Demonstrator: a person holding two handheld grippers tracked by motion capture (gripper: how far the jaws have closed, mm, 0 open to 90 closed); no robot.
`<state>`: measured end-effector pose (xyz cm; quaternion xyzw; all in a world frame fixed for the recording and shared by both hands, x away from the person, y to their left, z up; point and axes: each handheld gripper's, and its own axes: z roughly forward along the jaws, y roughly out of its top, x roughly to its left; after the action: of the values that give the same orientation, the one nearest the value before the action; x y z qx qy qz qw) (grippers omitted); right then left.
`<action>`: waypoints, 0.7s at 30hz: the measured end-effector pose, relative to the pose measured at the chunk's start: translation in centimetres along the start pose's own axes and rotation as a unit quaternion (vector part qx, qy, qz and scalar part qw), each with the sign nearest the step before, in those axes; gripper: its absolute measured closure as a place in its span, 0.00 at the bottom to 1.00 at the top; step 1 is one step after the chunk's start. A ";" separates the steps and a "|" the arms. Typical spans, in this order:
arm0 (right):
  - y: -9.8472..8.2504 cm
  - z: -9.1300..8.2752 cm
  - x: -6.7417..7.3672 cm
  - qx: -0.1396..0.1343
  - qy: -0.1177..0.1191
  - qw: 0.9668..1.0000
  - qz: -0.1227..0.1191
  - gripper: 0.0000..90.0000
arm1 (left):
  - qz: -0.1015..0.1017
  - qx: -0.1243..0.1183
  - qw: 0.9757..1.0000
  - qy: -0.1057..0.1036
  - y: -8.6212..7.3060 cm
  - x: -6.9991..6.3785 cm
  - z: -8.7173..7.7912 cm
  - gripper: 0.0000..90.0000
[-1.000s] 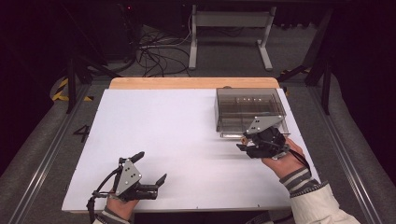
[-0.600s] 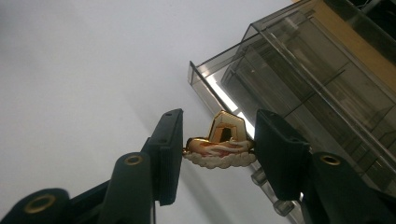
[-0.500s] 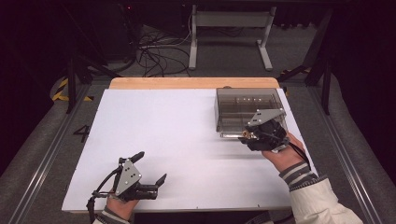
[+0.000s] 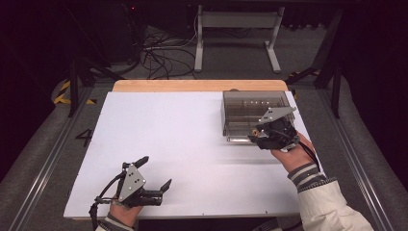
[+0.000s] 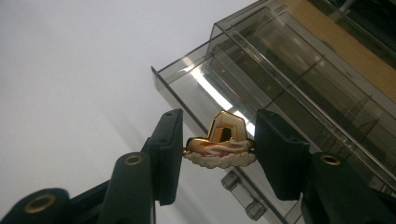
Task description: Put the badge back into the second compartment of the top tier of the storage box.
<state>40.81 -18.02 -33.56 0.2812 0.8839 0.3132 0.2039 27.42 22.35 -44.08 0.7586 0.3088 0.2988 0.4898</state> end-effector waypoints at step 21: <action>-0.5 1.5 -2.1 0.008 -0.031 0.999 0.034 0.59 | 0.000 -0.001 1.000 -0.001 0.0 0.0 0.0 0.02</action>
<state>43.04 -18.95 -34.61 0.3221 0.8698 0.3037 0.2180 27.40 22.32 -44.08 0.7585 0.3081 0.2986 0.4904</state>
